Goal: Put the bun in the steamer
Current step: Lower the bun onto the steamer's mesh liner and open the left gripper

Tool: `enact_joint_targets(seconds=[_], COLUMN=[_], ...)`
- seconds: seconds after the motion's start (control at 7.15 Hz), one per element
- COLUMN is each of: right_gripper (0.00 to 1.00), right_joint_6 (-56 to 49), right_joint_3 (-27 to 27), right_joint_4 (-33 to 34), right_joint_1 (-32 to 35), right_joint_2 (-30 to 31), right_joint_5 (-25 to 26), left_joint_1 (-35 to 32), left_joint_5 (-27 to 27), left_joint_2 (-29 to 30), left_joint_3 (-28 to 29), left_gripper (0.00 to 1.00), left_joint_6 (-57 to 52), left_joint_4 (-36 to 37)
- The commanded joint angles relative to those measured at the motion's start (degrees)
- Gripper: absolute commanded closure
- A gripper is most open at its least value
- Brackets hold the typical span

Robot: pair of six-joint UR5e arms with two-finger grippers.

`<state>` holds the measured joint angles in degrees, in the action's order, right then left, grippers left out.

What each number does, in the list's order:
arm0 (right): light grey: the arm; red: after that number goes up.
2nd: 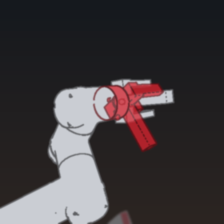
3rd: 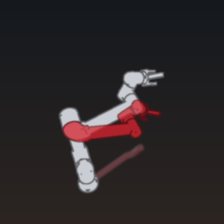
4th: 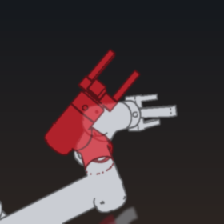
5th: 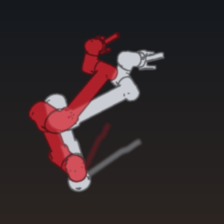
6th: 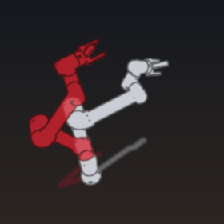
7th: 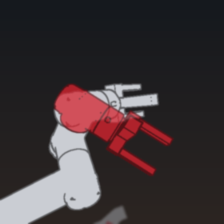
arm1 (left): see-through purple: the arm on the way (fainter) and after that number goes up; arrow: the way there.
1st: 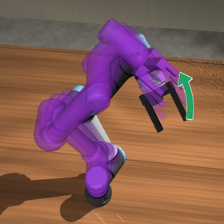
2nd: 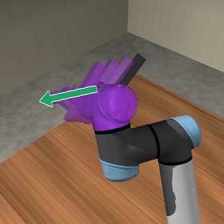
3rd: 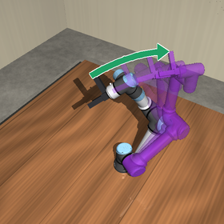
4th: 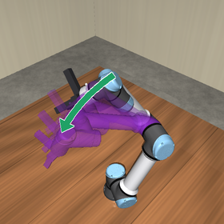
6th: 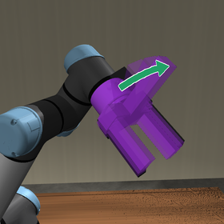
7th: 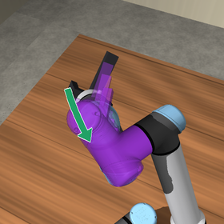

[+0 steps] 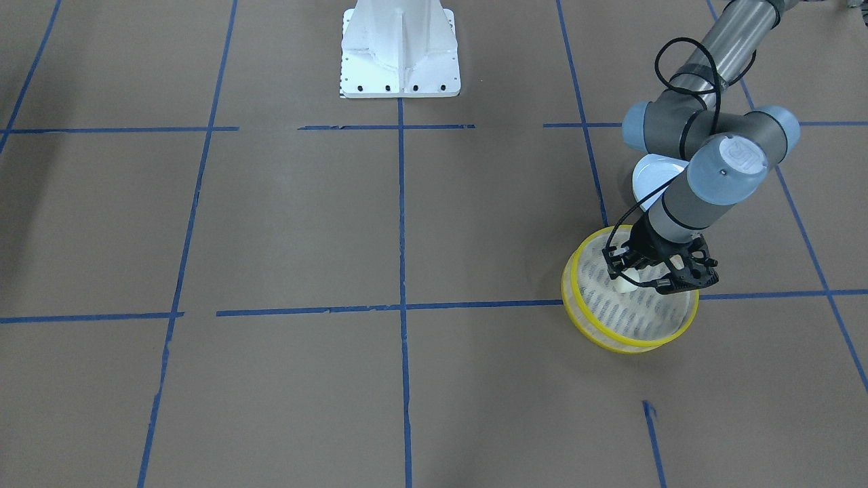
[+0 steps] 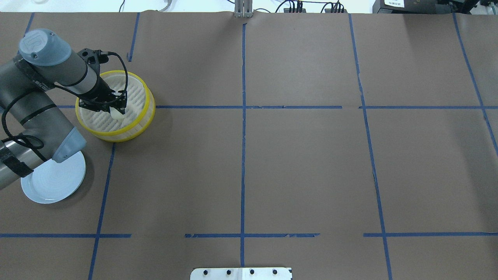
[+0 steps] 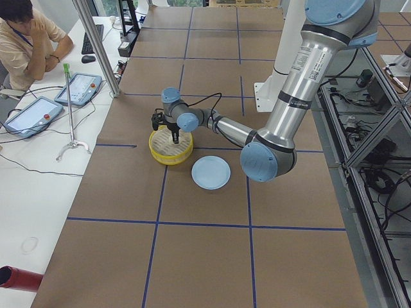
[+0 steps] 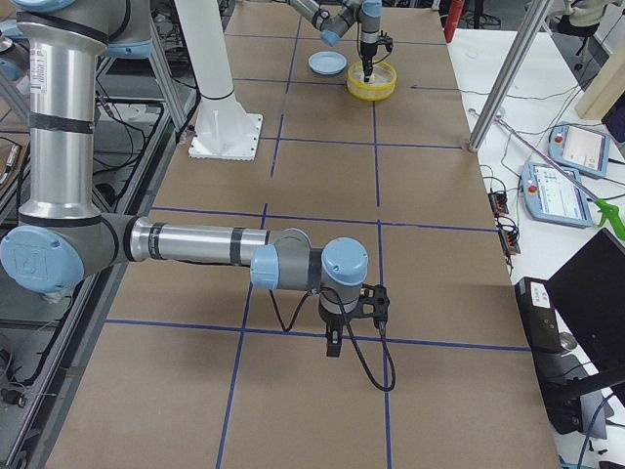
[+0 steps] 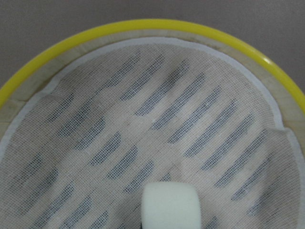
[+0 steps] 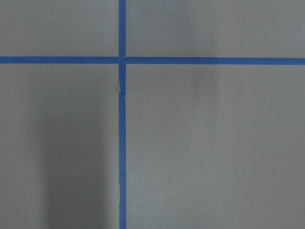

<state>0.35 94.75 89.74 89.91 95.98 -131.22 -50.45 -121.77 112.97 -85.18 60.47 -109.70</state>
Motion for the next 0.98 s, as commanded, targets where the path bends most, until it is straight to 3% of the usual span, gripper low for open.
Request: enact_joint_targets(seconds=[0.0,0.42,0.84], right_gripper=[0.0,0.0,0.0], right_joint_6=[0.0,0.0,0.0], right_joint_3=[0.0,0.0,0.0], right_joint_4=[0.0,0.0,0.0], right_joint_1=[0.0,0.0,0.0], right_joint_2=[0.0,0.0,0.0], right_joint_5=[0.0,0.0,0.0], left_joint_1=[0.0,0.09,0.09], left_joint_5=[2.67,2.77,2.68], left_joint_2=[-0.12,-0.21,-0.3], left_joint_3=[-0.07,0.28,0.28], left_gripper=[0.64,0.64,0.56], left_joint_6=[0.0,0.0,0.0], left_joint_4=[0.27,0.36,0.36])
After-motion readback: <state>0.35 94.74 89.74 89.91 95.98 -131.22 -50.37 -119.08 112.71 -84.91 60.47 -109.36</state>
